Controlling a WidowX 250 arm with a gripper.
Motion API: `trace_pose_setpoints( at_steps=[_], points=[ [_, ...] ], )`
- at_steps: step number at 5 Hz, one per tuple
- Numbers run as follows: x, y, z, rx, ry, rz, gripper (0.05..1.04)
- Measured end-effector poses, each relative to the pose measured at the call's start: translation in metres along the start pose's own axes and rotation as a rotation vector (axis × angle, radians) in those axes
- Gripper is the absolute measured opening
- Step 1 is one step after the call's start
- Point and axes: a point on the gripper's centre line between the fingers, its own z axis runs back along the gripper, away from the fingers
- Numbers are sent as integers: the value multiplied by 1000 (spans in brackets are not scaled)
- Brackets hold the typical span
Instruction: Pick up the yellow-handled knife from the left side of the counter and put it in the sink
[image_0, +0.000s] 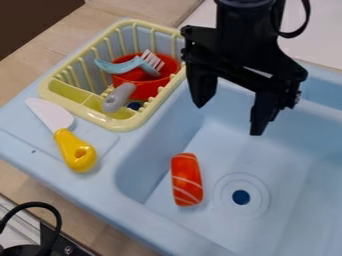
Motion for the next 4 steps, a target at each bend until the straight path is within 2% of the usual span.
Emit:
trace_pose_setpoints(
  at_steps=[1,2,3,4],
  points=[
    [-4,0,-5,0,22,4,997],
    [-18,10,-8,-10,35,78,997],
    [-33,29,-3,45,44,238,997],
    [-52,48,2,40,41,416,997]
  ],
)
